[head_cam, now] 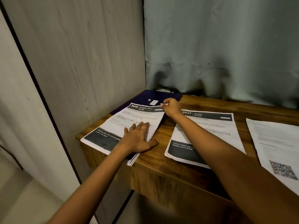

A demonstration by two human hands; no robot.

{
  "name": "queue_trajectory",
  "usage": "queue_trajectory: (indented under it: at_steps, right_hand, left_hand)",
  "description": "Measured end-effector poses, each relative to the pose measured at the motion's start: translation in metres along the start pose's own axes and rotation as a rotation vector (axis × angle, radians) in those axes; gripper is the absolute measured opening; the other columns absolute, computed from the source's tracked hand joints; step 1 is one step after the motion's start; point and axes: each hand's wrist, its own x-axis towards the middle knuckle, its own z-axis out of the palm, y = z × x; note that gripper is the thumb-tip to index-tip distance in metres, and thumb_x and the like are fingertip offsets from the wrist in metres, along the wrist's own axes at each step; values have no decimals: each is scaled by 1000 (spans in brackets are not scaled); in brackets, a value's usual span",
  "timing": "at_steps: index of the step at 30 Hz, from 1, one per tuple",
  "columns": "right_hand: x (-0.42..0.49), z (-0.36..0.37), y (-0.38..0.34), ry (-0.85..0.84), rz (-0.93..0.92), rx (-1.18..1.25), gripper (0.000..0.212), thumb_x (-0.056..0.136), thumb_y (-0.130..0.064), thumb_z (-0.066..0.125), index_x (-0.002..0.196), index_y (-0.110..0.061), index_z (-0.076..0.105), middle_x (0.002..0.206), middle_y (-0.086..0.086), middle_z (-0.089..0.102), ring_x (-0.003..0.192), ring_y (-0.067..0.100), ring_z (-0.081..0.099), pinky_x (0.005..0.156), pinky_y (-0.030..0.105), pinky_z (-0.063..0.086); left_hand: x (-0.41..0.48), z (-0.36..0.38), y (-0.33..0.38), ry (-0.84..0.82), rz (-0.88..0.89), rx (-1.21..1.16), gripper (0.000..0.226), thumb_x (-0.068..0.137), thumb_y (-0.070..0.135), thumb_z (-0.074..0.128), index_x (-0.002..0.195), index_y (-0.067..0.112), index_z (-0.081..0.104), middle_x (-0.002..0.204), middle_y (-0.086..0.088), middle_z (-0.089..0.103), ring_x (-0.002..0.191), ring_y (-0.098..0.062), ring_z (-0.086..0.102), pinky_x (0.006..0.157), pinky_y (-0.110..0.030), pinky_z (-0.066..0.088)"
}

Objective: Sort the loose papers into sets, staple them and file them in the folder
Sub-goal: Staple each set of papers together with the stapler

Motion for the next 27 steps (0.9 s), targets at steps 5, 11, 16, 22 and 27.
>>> queue_trajectory:
  at_steps: [5, 11, 16, 22, 27]
  right_hand:
    - [-7, -7, 5, 42, -17, 50, 34, 96, -14, 52, 127, -3, 54, 126, 14, 60, 118, 26, 54, 97, 29, 41]
    - [-16, -36, 10, 130, 46, 153, 27, 90, -16, 62, 116, -6, 62, 114, 10, 65, 107, 22, 60, 90, 23, 44]
    - [-22, -91, 13, 206, 144, 88, 21, 86, -16, 64, 104, -5, 68, 108, 11, 67, 104, 25, 61, 79, 25, 43]
    - [-61, -167, 25, 79, 284, -363, 20, 88, -9, 55, 104, 1, 61, 113, 18, 63, 105, 34, 61, 77, 31, 46]
    - [-92, -196, 43, -136, 433, -477, 18, 97, -13, 47, 103, 1, 56, 91, 17, 56, 77, 27, 57, 73, 34, 50]
  left_hand:
    - [1, 4, 5, 30, 3, 13, 74, 94, 56, 39, 153, 23, 9, 161, -6, 5, 147, -33, 3, 116, -56, -1]
    - [-3, 3, 12, 88, -1, -13, 59, 99, 42, 35, 150, 18, 18, 158, -11, 15, 145, -36, 11, 116, -58, 4]
    - [-7, -3, 27, 129, -17, -82, 60, 97, 45, 41, 146, 13, 26, 153, -13, 28, 141, -33, 23, 116, -53, 13]
    - [-13, -8, 81, 223, 65, -330, 43, 99, 26, 43, 135, 3, 44, 137, -16, 50, 120, -28, 50, 96, -32, 39]
    - [-10, -5, 121, 67, -44, -325, 44, 98, 26, 41, 137, 4, 41, 137, -18, 49, 121, -31, 50, 97, -36, 41]
